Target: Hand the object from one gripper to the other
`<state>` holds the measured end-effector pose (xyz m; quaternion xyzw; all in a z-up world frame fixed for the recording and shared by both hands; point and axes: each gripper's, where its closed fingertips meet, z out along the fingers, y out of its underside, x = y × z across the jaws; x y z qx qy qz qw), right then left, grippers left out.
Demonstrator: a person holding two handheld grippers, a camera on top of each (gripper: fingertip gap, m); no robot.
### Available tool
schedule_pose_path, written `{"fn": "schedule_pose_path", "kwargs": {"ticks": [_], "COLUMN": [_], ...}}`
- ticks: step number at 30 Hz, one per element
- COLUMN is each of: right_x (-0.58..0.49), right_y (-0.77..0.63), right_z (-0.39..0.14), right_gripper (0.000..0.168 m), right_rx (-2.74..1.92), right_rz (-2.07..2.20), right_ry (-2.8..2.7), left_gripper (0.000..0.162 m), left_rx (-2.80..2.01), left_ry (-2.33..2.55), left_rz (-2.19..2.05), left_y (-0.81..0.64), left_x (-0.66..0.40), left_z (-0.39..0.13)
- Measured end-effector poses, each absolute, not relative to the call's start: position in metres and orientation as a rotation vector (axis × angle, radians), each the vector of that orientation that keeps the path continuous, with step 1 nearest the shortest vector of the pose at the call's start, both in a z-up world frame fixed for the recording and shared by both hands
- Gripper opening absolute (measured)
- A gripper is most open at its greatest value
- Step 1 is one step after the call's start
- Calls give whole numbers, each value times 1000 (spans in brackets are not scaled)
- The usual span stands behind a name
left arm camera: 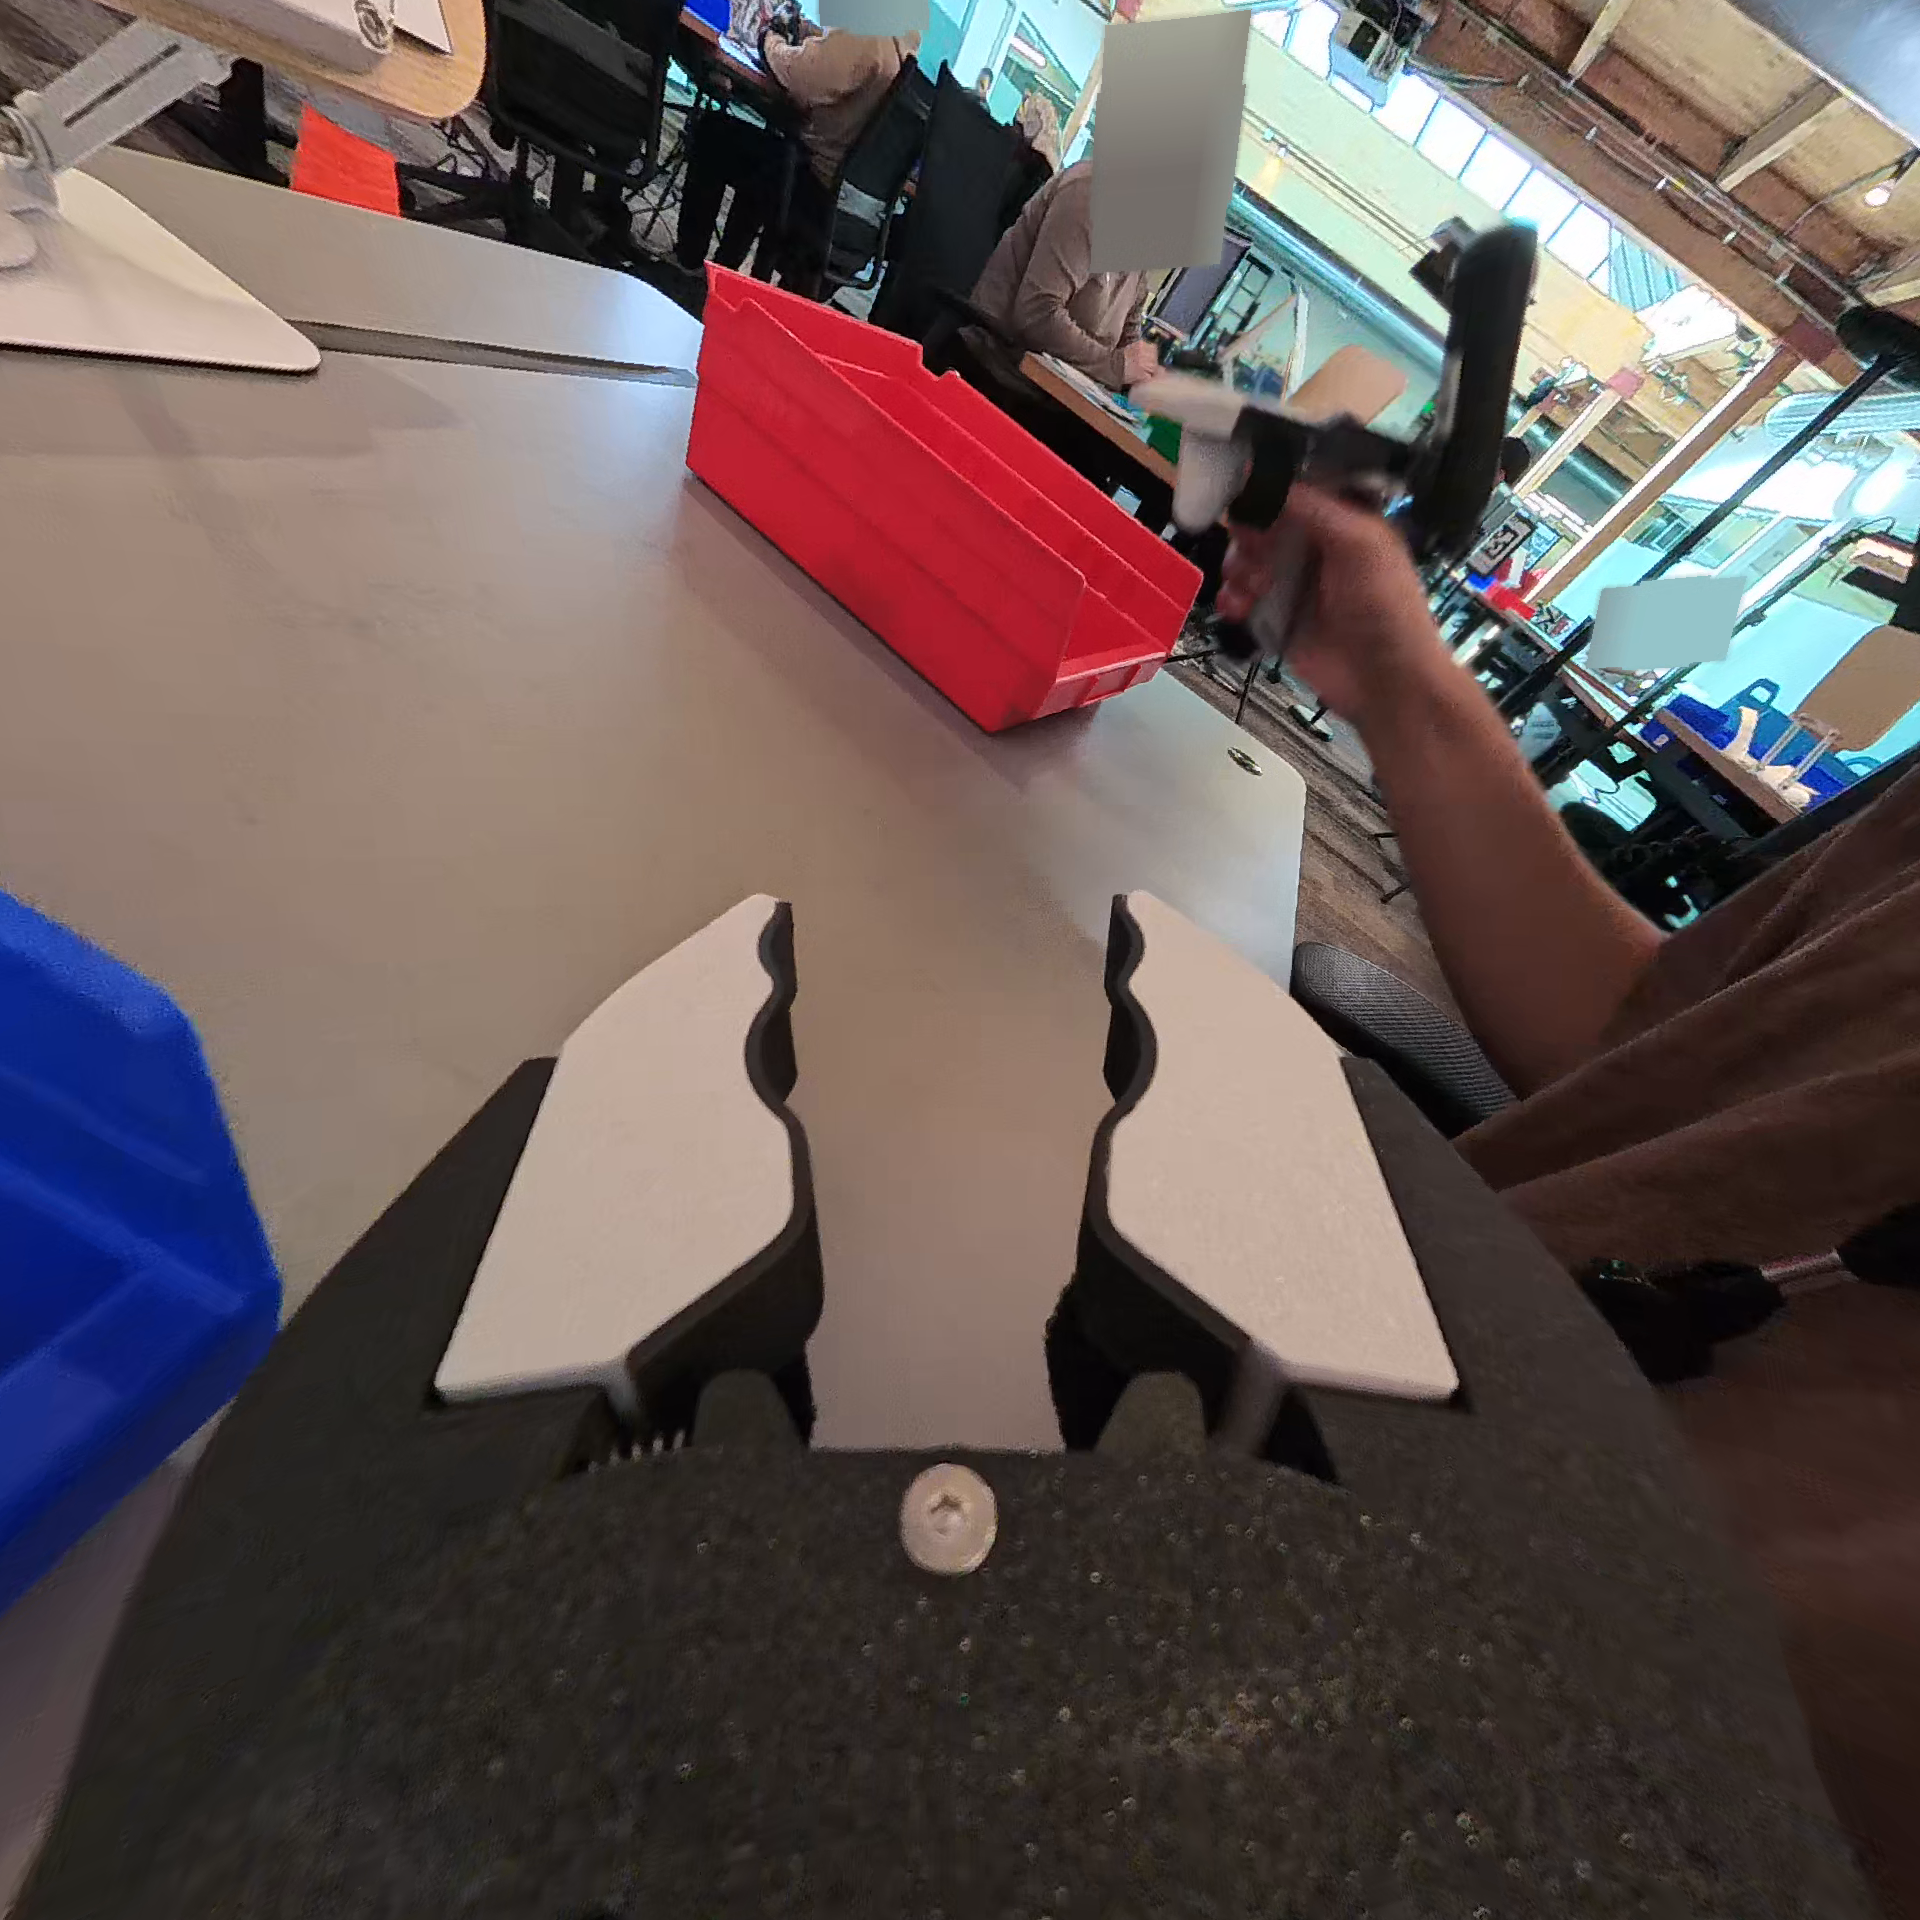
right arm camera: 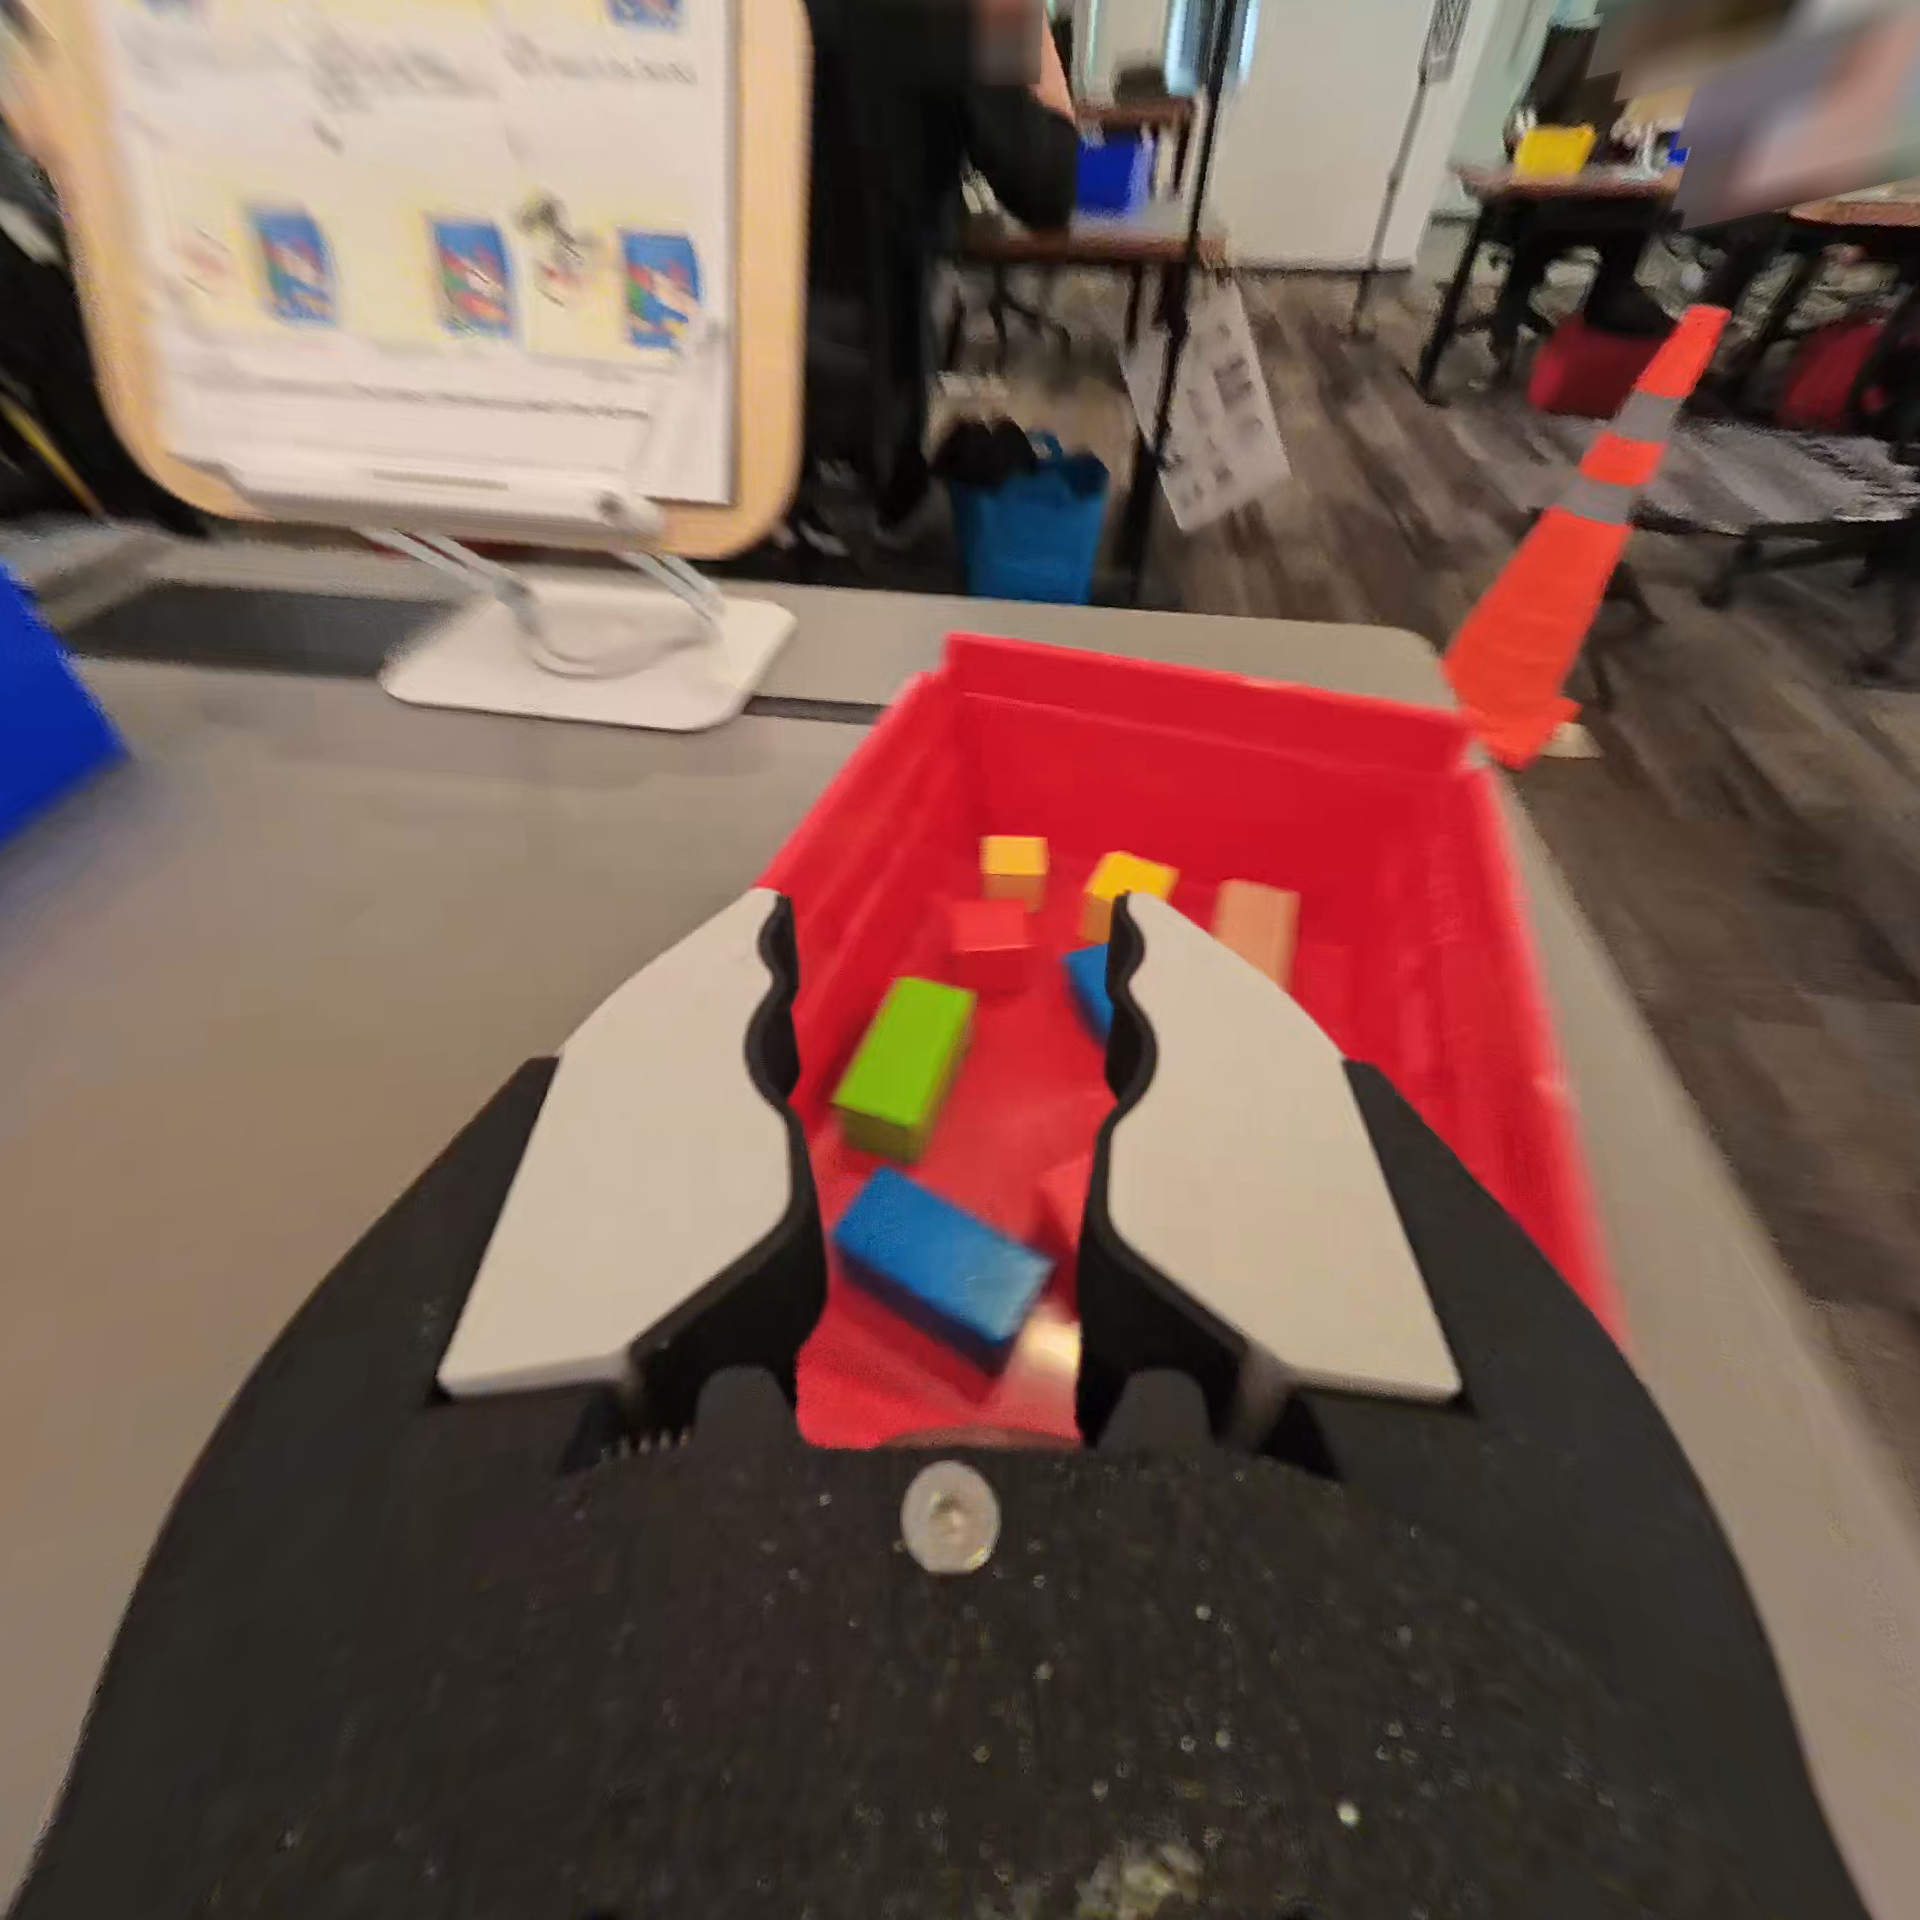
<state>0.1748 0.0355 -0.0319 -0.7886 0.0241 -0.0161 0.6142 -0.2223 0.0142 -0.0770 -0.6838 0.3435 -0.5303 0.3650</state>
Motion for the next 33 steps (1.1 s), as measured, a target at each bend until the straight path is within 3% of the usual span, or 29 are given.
{"fn": "schedule_pose_path", "kwargs": {"ticks": [7,15,19,22,26,33], "right_x": [122,123,117,114,107,98], "right_y": [1,-7,-5,-2,2,1], "right_z": [-87,-84,-84,-86,-89,-92], "right_gripper": [55,52,52,53,53,55], "right_rx": [-1668,-1640,-1639,-1649,-1664,-1681], "right_rz": [80,23,71,91,137,194], "right_ry": [153,120,113,93,73,49], "left_gripper": [58,53,55,65,64,61], "left_rx": [-1756,-1790,-1960,-2151,-2443,-2691], "left_ry": [898,879,775,642,326,-5], "left_rz": [-1327,-1258,-928,-661,-311,-332], "left_y": [15,21,66,118,199,296], "left_x": [-216,-229,-275,-317,-371,-385], "left_z": [-78,-64,-61,-63,-88,-136]}}
